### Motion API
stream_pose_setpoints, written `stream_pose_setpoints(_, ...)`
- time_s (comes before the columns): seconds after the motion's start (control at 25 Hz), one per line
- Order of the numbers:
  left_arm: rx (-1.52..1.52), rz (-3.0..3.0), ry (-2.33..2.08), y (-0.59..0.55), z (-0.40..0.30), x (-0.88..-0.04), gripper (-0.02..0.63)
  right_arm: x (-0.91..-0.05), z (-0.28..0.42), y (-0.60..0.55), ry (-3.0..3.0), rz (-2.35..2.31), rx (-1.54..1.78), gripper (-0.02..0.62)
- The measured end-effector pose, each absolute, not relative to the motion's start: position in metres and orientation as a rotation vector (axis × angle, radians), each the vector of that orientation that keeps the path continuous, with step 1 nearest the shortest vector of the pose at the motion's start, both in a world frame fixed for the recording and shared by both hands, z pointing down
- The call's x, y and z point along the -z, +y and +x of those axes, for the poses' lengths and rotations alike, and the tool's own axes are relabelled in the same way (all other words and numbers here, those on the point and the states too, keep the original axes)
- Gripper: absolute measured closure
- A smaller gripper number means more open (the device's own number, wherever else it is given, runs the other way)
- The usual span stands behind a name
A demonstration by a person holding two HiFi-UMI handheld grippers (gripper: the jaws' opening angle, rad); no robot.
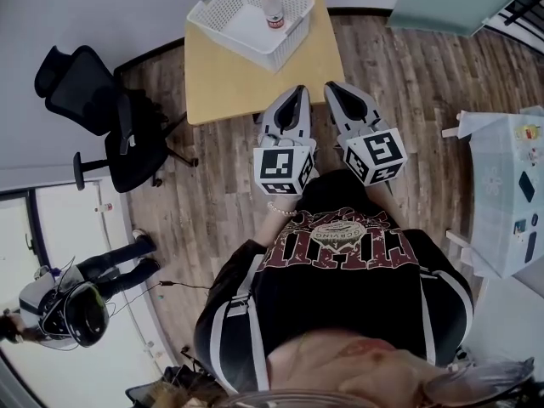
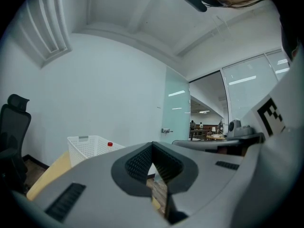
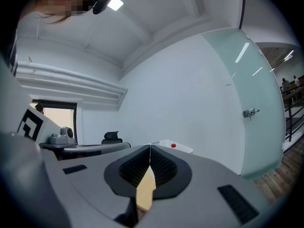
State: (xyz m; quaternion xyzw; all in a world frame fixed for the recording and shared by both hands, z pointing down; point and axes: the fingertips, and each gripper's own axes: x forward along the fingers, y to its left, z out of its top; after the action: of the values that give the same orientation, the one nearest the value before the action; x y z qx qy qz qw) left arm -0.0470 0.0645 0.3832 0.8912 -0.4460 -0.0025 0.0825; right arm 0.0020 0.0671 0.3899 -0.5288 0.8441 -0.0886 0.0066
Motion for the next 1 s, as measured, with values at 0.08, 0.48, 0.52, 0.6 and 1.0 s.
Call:
stream_pose_setpoints(0.08,0.003,2.669,-1.320,0.063,-0.047,-0.382,0.558,-0.388,0.003,0.066,2.626,-1.664,0.282,0.578)
stream_pose_setpoints(0.48,-0.013,2.648,-1.316,0.055,-0.052,-0.386,0.558,-0.392,-0.003,0.060,2.647,-1.664,0.304,0.578)
stream_pose_setpoints(0.52,-0.009,2.644,-1.320,0.054,-0.053,-0.386,0.558,-0.393,-0.004,0.059,2.653,-1.660,0.306,0.578)
stream_pose_setpoints(0.6,-0.003,2.635,-1.330,0.051,-0.053,-0.386,0.558,-0.394,-0.004,0.055,2.661,-1.650,0.311,0.578)
stream_pose_setpoints(1.0,-0.019,2.610,-1.364,0.026,-0.042,-0.388,0.558,-0.396,0.012,0.027,2.682,-1.629,0.326,0.578)
